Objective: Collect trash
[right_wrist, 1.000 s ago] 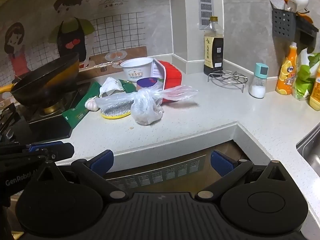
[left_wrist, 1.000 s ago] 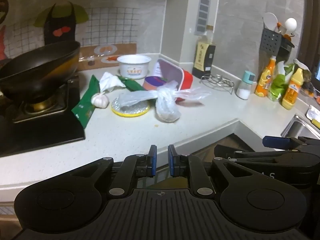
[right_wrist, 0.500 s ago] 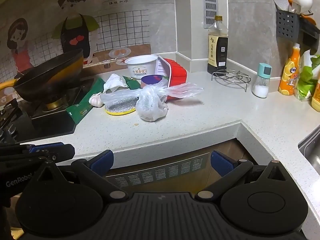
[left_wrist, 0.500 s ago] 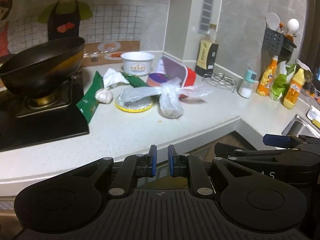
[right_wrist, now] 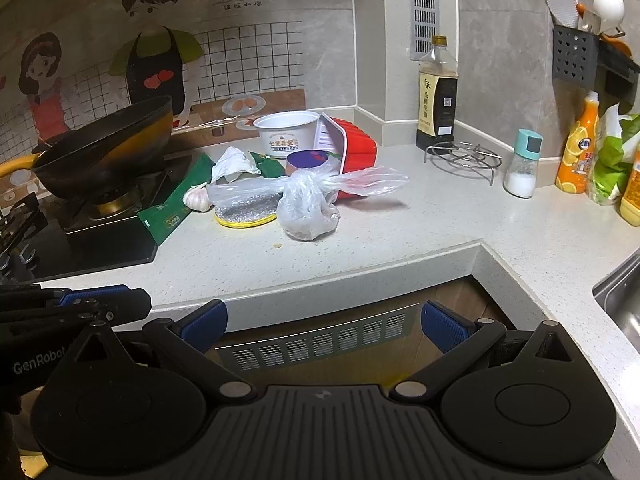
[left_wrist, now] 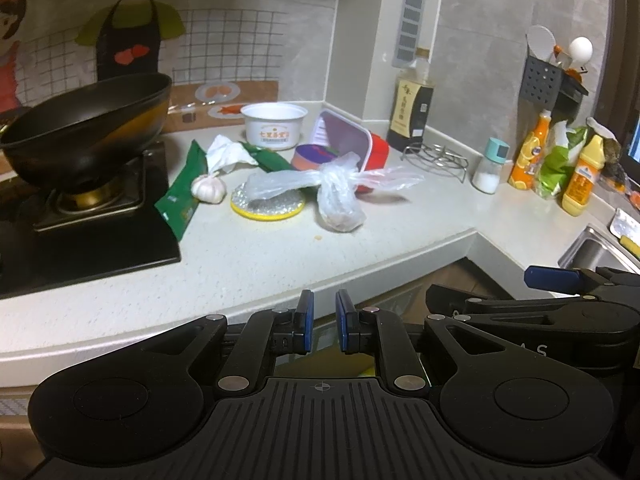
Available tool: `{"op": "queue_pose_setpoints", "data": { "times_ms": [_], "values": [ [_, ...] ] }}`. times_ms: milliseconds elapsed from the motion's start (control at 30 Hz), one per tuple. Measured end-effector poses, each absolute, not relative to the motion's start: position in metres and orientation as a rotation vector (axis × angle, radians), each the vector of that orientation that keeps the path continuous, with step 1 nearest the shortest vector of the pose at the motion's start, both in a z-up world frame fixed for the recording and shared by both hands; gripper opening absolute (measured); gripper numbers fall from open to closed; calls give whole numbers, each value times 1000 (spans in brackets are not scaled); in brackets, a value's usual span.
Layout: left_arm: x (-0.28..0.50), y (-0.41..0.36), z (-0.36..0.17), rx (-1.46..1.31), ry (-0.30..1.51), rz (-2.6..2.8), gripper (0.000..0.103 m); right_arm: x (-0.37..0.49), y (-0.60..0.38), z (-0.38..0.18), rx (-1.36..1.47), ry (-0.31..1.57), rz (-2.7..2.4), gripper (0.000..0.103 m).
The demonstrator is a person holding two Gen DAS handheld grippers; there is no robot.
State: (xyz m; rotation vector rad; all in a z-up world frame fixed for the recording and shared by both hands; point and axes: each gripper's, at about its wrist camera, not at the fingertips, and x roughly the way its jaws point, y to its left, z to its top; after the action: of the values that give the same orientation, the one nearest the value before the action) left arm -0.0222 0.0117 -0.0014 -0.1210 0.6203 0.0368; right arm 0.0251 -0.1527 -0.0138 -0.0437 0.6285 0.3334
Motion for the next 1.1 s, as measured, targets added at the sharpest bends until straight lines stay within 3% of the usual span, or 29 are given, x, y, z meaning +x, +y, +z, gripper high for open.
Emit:
{"op": "queue_pose_setpoints", "data": {
  "times_ms": [1100],
  "values": [
    [-32, 17, 0, -132, 626, 30, 16, 16, -151, -10, -51, 626, 320, 103]
  ]
}}
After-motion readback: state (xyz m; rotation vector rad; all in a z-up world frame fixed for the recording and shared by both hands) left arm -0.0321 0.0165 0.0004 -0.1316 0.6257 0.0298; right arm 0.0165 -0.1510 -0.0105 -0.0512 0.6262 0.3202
